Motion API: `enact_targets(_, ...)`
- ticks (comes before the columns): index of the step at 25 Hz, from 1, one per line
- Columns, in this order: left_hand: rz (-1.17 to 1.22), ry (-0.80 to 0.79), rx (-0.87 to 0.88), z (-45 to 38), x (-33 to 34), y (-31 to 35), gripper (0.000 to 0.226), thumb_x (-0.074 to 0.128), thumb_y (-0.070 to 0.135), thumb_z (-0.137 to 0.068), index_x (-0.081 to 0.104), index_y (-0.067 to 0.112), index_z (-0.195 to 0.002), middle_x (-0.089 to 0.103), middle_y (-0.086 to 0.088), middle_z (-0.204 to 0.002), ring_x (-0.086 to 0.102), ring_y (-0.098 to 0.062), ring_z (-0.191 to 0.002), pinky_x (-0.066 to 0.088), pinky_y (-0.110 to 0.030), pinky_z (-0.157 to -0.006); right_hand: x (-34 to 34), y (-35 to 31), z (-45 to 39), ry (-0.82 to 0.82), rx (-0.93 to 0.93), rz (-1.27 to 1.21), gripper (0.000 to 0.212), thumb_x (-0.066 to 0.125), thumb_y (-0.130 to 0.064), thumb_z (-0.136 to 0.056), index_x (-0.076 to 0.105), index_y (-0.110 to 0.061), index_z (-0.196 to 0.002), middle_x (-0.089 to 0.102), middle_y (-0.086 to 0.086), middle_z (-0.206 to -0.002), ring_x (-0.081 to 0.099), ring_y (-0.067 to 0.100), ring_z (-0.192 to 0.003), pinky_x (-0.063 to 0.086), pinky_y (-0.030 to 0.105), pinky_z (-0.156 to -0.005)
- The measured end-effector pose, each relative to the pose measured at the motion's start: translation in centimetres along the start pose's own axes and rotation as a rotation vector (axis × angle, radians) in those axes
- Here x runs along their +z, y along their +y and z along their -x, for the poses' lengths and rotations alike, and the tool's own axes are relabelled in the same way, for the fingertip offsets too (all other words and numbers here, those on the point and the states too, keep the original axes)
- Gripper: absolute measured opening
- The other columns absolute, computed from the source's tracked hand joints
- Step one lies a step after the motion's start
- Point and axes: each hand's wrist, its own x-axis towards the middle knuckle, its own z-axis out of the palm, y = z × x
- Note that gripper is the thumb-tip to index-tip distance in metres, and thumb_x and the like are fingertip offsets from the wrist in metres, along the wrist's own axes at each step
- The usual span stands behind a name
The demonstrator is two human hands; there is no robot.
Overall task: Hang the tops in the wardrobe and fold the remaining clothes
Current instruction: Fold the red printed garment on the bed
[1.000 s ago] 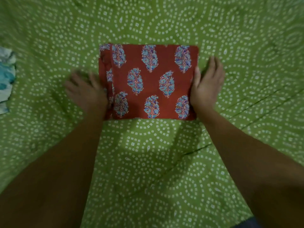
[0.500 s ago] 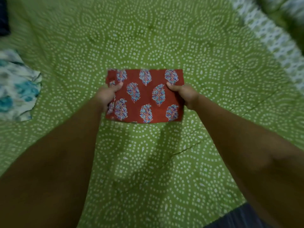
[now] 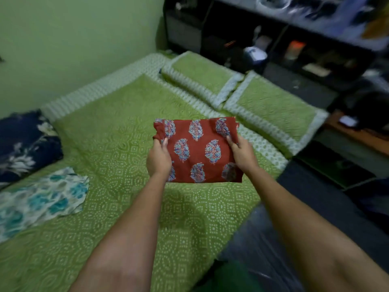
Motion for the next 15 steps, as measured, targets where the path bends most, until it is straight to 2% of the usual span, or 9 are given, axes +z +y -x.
enact_targets(2,-0.066,-0.005,0.125,2.9,-0.1,5.7,0.038,0.033,0.038,-0.102,0.052,0.005,-0.108,0.064,-0.025,-0.101,0.06,-0.041,-0.092,0.039,-0.039,-0.068,-5.8,-0.2,2.9,0.146,-0.025,0.265,0.037,0.04,-0.043,-0.098,0.05,-0.031,-0.132,0.066,0.014,-0.109,0.061,0.034,-0.098,0.05,0.041,-0.079)
enact_targets(3,-0.05,-0.039,0.182,4.2,0.8,8.4,0.037,0.033,0.037,-0.102,0.051,0.005,-0.108,0.064,-0.026,-0.101,0.06,-0.042,-0.091,0.039,-0.039,-0.067,-8.8,0.3,4.0,0.218,-0.006,0.285,0.036,0.039,-0.04,-0.1,0.048,-0.032,-0.134,0.065,0.016,-0.111,0.061,0.035,-0.099,0.049,0.041,-0.079)
enact_targets(7,0.115,-0.24,0.287,8.1,7.1,16.9,0.032,0.039,0.033,-0.102,0.056,0.006,-0.108,0.065,-0.021,-0.1,0.06,-0.038,-0.094,0.036,-0.034,-0.068,-19.0,3.8,5.7,0.349,0.084,0.037,0.04,0.041,-0.046,-0.098,0.052,-0.031,-0.134,0.066,0.008,-0.112,0.062,0.026,-0.099,0.049,0.036,-0.084)
enact_targets(10,0.3,-0.492,0.249,10.4,15.0,24.6,0.029,0.043,0.028,-0.101,0.057,0.005,-0.11,0.062,-0.012,-0.096,0.061,-0.031,-0.095,0.044,-0.033,-0.076,-28.7,7.8,5.3,0.469,0.125,-0.142,0.038,0.048,-0.048,-0.095,0.058,-0.031,-0.127,0.069,0.0,-0.108,0.065,0.02,-0.095,0.052,0.042,-0.089)
enact_targets(13,0.413,-0.712,0.263,13.7,24.2,33.4,0.026,0.047,0.028,-0.1,0.058,0.008,-0.113,0.064,-0.015,-0.104,0.062,-0.031,-0.099,0.05,-0.041,-0.09,-39.1,12.8,4.9,0.616,0.18,-0.211,0.039,0.048,-0.05,-0.094,0.058,-0.029,-0.126,0.069,0.001,-0.107,0.066,0.023,-0.095,0.052,0.045,-0.09)
enact_targets(15,0.457,-0.824,0.283,17.2,29.2,39.3,0.022,0.046,0.026,-0.1,0.057,0.011,-0.11,0.064,-0.013,-0.103,0.062,-0.03,-0.096,0.051,-0.043,-0.09,-45.5,15.2,5.9,0.719,0.205,-0.251,0.04,0.048,-0.045,-0.096,0.057,-0.022,-0.128,0.068,0.002,-0.109,0.065,0.023,-0.096,0.052,0.04,-0.089)
